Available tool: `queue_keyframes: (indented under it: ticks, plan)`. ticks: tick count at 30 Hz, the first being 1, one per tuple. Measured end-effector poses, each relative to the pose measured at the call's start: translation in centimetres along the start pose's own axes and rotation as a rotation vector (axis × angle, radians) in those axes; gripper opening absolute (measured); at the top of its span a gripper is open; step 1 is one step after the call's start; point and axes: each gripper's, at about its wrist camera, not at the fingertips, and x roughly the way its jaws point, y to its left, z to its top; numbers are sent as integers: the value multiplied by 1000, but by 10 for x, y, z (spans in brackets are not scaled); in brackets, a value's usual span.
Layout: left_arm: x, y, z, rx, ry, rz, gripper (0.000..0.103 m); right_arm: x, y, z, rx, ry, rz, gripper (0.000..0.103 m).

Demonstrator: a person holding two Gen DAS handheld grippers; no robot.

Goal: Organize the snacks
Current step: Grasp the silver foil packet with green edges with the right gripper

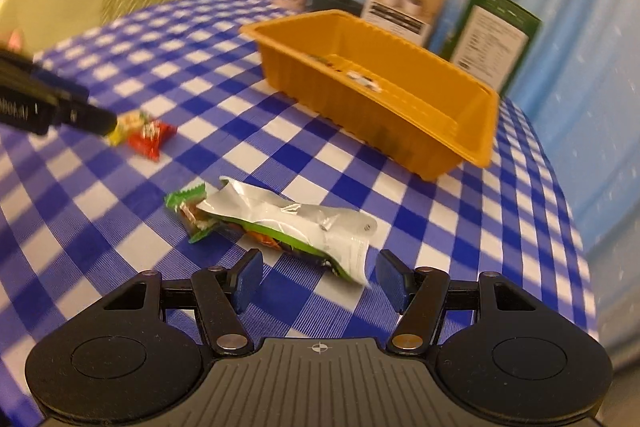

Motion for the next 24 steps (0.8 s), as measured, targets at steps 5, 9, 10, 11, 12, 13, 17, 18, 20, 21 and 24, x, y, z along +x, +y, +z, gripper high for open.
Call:
queue_keyframes:
  ticks: [5, 9, 10, 11, 12, 13, 17, 18, 20, 21, 24]
  plan:
    - [2, 0, 1, -11, -1, -4, 57, 16, 1, 7, -92, -24, 18, 63]
    - [5, 1, 2, -28, 5, -14, 57, 25, 3, 13, -152, -54, 44, 63]
    - [6, 0, 2, -29, 4, -14, 57, 26, 3, 15, -159, -59, 50, 63]
    - [6, 1, 3, -30, 3, -15, 57, 29, 3, 16, -158, -62, 59, 63]
    - [7, 0, 3, -32, 3, -15, 57, 31, 2, 18, -154, -65, 69, 62]
    - [7, 0, 3, -33, 3, -16, 58, 33, 0, 20, -147, -65, 82, 57]
    - [10, 1, 4, -38, 9, -18, 58, 37, -2, 26, -131, -61, 111, 45]
    - [10, 0, 4, -40, 9, -20, 58, 38, -3, 27, -120, -56, 116, 45]
    - [11, 0, 4, -39, 9, -20, 58, 37, -6, 30, -81, -45, 124, 43]
    - [12, 0, 4, -39, 10, -21, 58, 36, -8, 31, -63, -39, 127, 41]
    - [13, -1, 5, -39, 12, -23, 58, 31, -20, 36, 41, -11, 155, 29]
